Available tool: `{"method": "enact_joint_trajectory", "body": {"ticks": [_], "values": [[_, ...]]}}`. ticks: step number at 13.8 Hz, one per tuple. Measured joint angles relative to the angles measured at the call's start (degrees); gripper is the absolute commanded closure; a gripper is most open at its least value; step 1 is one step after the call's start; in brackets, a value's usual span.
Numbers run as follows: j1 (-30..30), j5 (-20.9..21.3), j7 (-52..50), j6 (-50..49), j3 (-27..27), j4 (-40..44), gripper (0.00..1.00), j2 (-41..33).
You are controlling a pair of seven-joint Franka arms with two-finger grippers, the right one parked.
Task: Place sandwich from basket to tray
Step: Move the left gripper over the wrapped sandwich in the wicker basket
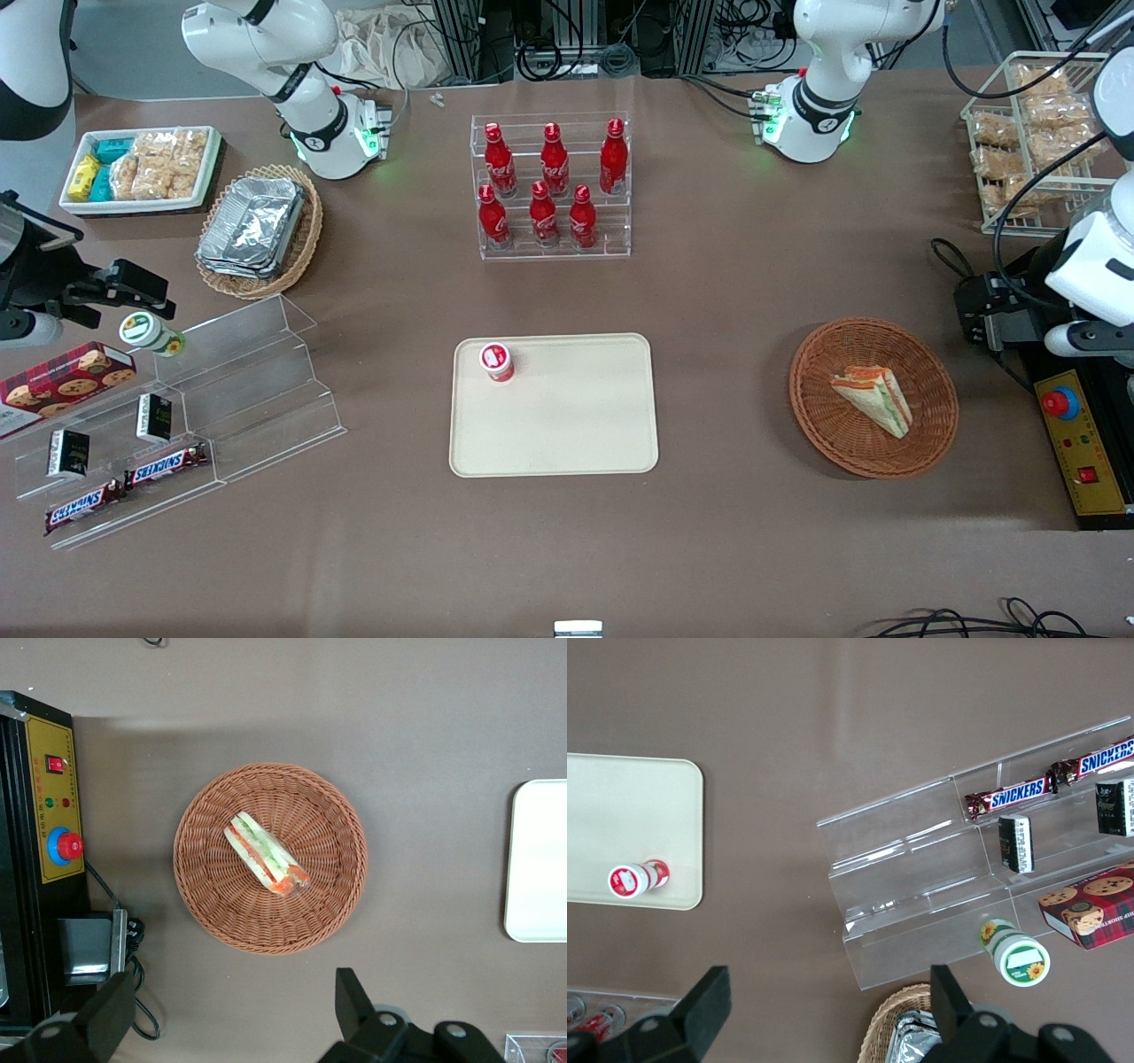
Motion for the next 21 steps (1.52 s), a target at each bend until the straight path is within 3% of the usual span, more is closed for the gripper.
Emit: {"method": "enact_joint_trajectory", "body": {"ticks": [12, 16, 21], "values": [[0.04, -0.02, -0.08, -1.51, 0.13, -1.61, 0.00, 0.64], [0.54, -0.02, -0.31, 0.53, 0.22, -6.38, 0.00, 0.84], [0.65, -0.02, -4.26, 10.84, 0.24, -16.08, 0.00, 1.36]]}}
